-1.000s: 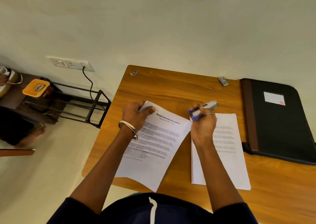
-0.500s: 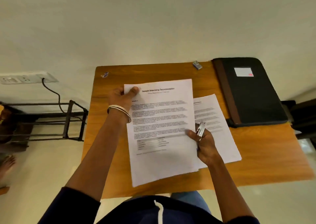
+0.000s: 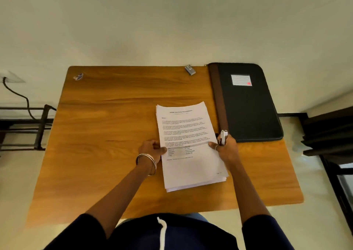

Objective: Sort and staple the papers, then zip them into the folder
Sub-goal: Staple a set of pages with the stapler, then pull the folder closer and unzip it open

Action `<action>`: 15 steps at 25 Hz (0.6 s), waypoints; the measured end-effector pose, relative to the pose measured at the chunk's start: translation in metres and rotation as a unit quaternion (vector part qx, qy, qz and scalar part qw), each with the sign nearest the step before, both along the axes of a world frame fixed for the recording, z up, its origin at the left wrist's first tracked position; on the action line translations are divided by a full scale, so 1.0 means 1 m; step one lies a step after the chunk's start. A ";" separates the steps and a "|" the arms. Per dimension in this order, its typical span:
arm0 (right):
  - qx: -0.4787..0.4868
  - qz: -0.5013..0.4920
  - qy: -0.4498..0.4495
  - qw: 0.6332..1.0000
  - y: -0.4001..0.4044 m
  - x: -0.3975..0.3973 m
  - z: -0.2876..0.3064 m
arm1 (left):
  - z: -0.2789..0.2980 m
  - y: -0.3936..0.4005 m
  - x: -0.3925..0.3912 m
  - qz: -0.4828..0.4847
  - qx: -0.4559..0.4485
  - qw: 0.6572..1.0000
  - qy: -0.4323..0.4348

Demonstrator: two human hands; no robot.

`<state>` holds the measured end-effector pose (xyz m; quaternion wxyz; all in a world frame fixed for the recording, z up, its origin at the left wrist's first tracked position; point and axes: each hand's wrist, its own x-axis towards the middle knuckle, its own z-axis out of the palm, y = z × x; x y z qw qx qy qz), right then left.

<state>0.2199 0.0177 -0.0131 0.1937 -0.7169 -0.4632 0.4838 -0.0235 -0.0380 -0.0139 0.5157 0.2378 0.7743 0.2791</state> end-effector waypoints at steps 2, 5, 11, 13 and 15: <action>-0.011 0.050 -0.041 0.998 0.010 0.009 -0.010 | -0.007 -0.005 0.015 -0.060 -0.012 0.991 0.123; -0.002 0.138 -0.141 0.980 0.013 0.009 -0.019 | -0.015 -0.009 0.026 -0.062 -0.024 0.974 0.216; 0.003 0.208 -0.342 0.916 -0.017 -0.019 -0.034 | -0.029 -0.005 0.050 0.033 -0.030 0.994 0.100; 0.022 0.194 -0.367 0.909 -0.013 -0.022 -0.030 | -0.033 -0.006 0.047 0.051 -0.009 0.998 0.027; 0.087 0.178 -0.352 0.915 -0.008 -0.029 -0.027 | -0.035 -0.010 0.043 0.028 0.014 0.999 0.006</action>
